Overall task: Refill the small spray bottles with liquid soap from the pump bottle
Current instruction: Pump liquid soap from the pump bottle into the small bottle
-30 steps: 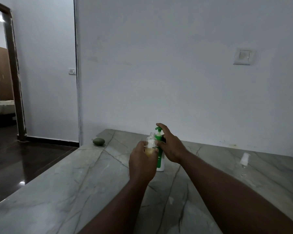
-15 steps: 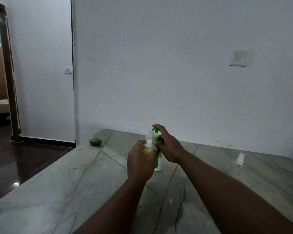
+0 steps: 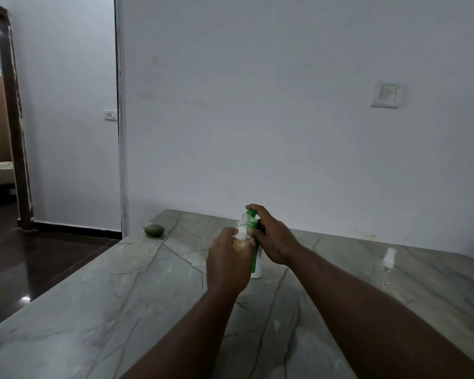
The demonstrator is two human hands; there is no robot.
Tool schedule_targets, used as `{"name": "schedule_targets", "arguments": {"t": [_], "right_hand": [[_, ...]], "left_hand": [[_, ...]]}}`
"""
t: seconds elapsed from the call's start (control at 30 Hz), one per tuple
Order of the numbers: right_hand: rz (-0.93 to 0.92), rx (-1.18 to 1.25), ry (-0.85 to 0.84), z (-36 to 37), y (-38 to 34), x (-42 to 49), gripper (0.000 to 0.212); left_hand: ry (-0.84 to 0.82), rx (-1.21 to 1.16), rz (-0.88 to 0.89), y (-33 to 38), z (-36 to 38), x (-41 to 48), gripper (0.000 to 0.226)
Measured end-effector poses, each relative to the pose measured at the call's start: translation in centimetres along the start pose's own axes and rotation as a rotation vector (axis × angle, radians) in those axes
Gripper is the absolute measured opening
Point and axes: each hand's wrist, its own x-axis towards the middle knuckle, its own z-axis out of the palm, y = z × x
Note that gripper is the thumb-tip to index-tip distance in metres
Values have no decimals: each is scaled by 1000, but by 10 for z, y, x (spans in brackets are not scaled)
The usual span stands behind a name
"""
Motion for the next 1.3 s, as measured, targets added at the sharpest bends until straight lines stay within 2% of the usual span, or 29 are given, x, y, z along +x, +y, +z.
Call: {"name": "schedule_targets", "arguments": {"t": [0.1, 0.17, 0.33, 0.73, 1.3], "right_hand": [[8, -16, 16, 1, -3, -2, 71], [6, -21, 26, 1, -5, -2, 75], [6, -16, 57, 2, -6, -4, 56], [23, -34, 54, 1, -8, -5, 43], [23, 0, 68, 3, -9, -10, 59]], "left_hand": [[-1, 2, 3, 0, 0, 0, 39], [3, 4, 4, 0, 0, 0, 39], [1, 5, 5, 0, 1, 0, 38], [-7, 13, 15, -1, 0, 0, 30], [4, 14, 20, -5, 4, 1, 36]]}}
